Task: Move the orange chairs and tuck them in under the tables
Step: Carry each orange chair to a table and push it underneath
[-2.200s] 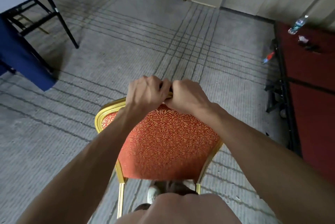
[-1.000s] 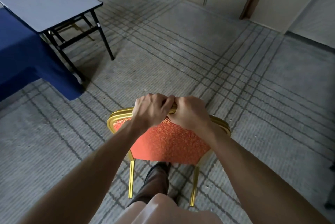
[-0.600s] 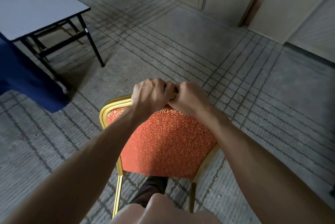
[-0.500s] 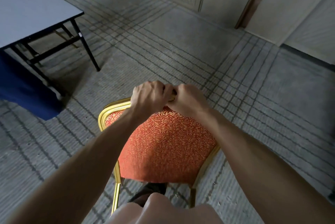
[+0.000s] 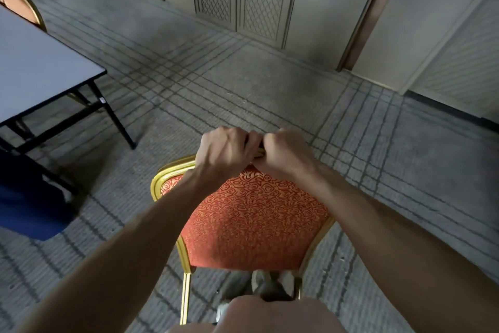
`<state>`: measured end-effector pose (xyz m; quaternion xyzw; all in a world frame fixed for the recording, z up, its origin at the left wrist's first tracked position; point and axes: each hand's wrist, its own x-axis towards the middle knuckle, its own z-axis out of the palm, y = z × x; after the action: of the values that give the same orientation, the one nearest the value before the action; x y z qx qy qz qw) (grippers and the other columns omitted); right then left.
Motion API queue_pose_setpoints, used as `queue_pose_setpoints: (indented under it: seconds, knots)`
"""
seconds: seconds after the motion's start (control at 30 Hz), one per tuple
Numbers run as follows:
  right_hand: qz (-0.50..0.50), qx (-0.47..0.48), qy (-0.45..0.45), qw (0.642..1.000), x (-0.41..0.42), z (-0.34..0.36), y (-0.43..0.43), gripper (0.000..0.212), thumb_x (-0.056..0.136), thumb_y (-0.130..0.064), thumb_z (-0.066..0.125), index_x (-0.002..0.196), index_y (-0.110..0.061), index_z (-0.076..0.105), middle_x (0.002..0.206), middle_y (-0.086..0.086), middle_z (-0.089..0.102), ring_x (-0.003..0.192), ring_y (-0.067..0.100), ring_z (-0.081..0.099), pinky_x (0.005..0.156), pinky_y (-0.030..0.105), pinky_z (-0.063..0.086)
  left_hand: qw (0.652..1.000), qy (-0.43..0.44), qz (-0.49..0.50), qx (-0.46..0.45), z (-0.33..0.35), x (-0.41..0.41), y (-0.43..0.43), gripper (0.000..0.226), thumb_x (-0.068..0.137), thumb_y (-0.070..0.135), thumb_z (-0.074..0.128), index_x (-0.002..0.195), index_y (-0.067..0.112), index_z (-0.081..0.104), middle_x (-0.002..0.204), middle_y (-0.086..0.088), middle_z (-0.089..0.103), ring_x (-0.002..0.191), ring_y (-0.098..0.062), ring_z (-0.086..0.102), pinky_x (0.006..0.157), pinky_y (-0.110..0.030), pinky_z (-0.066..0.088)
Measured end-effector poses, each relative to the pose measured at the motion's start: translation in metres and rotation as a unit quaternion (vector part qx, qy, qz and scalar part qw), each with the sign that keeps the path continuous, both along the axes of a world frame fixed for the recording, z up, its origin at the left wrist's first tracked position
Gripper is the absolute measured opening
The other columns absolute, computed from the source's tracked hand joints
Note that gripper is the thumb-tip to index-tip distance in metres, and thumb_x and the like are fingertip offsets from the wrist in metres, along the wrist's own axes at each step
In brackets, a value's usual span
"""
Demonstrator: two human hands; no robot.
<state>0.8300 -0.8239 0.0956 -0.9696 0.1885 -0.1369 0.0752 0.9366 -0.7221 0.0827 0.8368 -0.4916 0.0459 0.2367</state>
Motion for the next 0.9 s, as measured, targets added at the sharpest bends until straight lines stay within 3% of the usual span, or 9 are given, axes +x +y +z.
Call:
queue_pose_setpoints:
  seconds: [0.07,0.17,0.33,0.43,0.53,0.57,0.7,0.8,0.9]
  knots:
    - [0.010,-0.044,-0.037,0.998,0.017,-0.002,-0.020,0.029,0.077,-0.038,0.071,0.089,-0.012,0.074,0.076,0.015,0.072,0.075,0.036,0.069,0.062,0.033,0.049,0.999,0.010,0.001,-0.031,0.000,0.013,-0.016,0.044,0.095,0.045,0.038,0.059,0.020,0.041,0.065,-0.005,0.065,0.064,-0.029,0.063,0.055,-0.033,0.040]
    - [0.000,-0.079,-0.030,0.996,0.039,-0.022,-0.050,0.025,0.060,-0.037,0.082,0.070,-0.016,0.072,0.053,0.009,0.064,0.048,0.030,0.064,0.044,0.025,0.044,0.997,0.041,0.052,-0.040,-0.019,0.033,-0.045,0.046,0.092,0.044,0.042,0.056,0.016,0.047,0.058,-0.004,0.061,0.057,-0.026,0.061,0.052,-0.029,0.035]
    - [0.026,-0.055,0.004,0.998,0.068,-0.073,-0.116,0.029,0.054,-0.036,0.085,0.060,-0.013,0.068,0.047,0.010,0.059,0.042,0.031,0.060,0.041,0.026,0.043,0.993,0.075,0.094,-0.016,-0.060,0.052,-0.104,0.048,0.085,0.051,0.036,0.051,0.019,0.046,0.057,-0.006,0.058,0.057,-0.026,0.060,0.052,-0.027,0.027]
    - [0.061,-0.022,0.054,0.996,0.086,-0.087,-0.165,0.023,0.065,-0.035,0.069,0.065,-0.012,0.068,0.053,0.012,0.063,0.048,0.035,0.063,0.045,0.032,0.047,0.991,0.076,0.104,0.031,-0.078,0.067,-0.150,0.051,0.089,0.047,0.041,0.059,0.010,0.060,0.058,-0.008,0.062,0.052,-0.030,0.058,0.047,-0.025,0.024]
    - [0.095,-0.032,0.135,0.986,0.106,-0.093,-0.208,0.026,0.079,-0.036,0.061,0.089,-0.014,0.072,0.080,0.013,0.073,0.077,0.035,0.070,0.066,0.036,0.052,0.986,0.094,0.124,0.067,-0.091,0.080,-0.188,0.045,0.095,0.042,0.049,0.065,0.013,0.066,0.054,0.000,0.056,0.046,-0.016,0.044,0.042,-0.019,0.017]
    - [0.100,-0.033,0.141,0.984,0.112,-0.095,-0.219,0.025,0.078,-0.036,0.063,0.089,-0.015,0.072,0.080,0.012,0.073,0.077,0.034,0.071,0.066,0.035,0.052,0.984,0.096,0.133,0.069,-0.095,0.086,-0.201,0.043,0.095,0.040,0.052,0.064,0.013,0.065,0.055,0.000,0.057,0.047,-0.017,0.046,0.042,-0.020,0.018]
    - [0.039,-0.025,0.101,0.994,0.139,-0.098,-0.256,0.028,0.058,-0.038,0.081,0.065,-0.014,0.067,0.053,0.009,0.064,0.048,0.030,0.065,0.046,0.028,0.047,0.984,0.068,0.153,0.065,-0.087,0.117,-0.242,0.048,0.094,0.046,0.049,0.064,0.013,0.066,0.065,-0.009,0.066,0.060,-0.032,0.063,0.052,-0.028,0.029]
    - [-0.021,-0.007,0.071,0.997,0.176,-0.093,-0.280,0.024,0.068,-0.041,0.070,0.070,-0.018,0.068,0.059,0.006,0.067,0.056,0.028,0.067,0.050,0.029,0.048,0.985,0.083,0.134,0.065,-0.076,0.160,-0.275,0.050,0.093,0.053,0.041,0.072,0.016,0.067,0.073,-0.009,0.067,0.071,-0.033,0.064,0.057,-0.032,0.038]
    - [-0.036,0.021,-0.013,0.999,0.209,-0.090,-0.299,0.016,0.069,-0.033,0.072,0.064,-0.019,0.064,0.049,0.003,0.060,0.043,0.026,0.060,0.044,0.025,0.039,0.987,0.089,0.120,0.057,-0.069,0.198,-0.297,0.052,0.087,0.053,0.030,0.066,0.016,0.060,0.072,-0.007,0.067,0.072,-0.031,0.063,0.061,-0.035,0.044]
